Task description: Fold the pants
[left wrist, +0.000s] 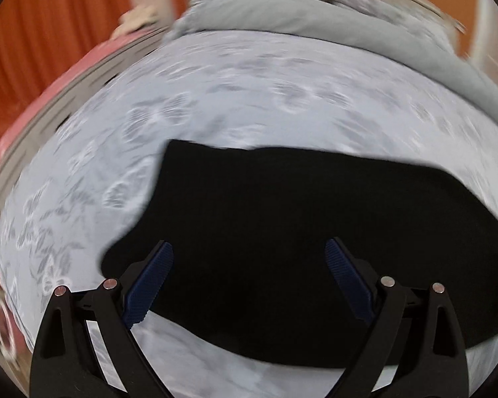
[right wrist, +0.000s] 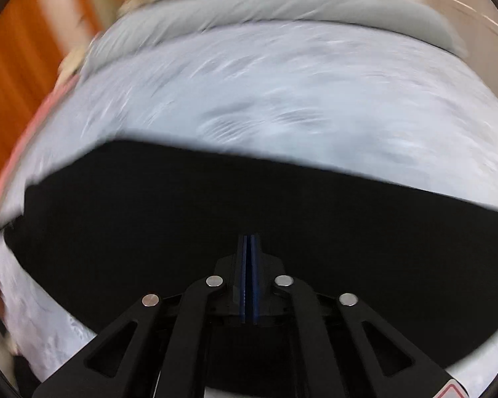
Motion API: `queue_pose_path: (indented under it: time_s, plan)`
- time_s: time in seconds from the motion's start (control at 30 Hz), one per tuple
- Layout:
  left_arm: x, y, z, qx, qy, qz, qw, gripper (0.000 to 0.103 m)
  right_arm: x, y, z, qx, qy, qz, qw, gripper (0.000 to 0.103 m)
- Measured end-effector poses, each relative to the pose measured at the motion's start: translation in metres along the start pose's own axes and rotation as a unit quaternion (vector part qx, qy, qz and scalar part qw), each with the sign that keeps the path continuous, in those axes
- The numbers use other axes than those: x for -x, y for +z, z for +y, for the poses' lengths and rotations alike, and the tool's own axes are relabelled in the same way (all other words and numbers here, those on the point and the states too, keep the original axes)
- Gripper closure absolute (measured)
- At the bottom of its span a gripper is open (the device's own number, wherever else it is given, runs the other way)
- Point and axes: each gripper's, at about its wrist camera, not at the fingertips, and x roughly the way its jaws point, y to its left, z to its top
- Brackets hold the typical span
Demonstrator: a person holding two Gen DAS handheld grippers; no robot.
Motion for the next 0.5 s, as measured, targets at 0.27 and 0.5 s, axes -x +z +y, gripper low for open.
queue_pose_path:
  time_s: [0.27, 0.5]
  plan:
    - [0.043, -0.044, -0.095, -0.125, -0.041, -0.081, 0.988, 0.01, 0.05, -0.057, -0.221, -0.16, -0.143, -0.022, 0.976, 0.102]
    - [0.047, -0.075, -0.159, -0.189, -0.058, -0.093, 0.9759, 0.008, 0.069, -0.073, -0.292, -0.21, -0.195, -0.04, 0.957, 0.099]
